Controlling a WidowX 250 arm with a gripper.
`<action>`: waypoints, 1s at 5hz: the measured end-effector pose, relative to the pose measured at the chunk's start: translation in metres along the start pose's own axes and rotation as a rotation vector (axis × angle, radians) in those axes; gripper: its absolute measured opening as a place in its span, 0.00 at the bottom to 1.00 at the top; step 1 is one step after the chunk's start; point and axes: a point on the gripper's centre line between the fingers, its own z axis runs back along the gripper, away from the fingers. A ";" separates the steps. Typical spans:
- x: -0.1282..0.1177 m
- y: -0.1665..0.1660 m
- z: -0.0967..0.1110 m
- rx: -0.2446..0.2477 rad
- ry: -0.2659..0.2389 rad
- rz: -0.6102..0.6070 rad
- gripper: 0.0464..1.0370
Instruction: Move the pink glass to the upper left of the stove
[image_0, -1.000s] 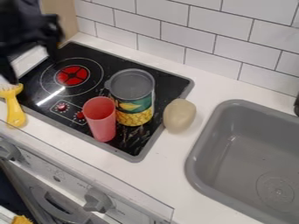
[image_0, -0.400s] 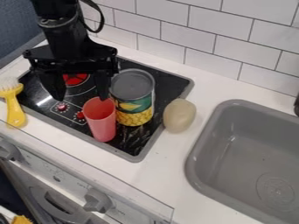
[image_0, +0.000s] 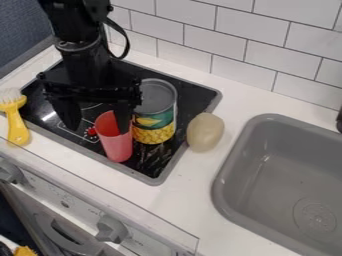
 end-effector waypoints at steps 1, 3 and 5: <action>-0.002 -0.002 -0.011 0.011 0.030 -0.011 0.96; 0.001 -0.014 -0.032 0.028 0.056 -0.036 0.96; 0.005 -0.019 -0.034 0.018 0.029 -0.013 0.62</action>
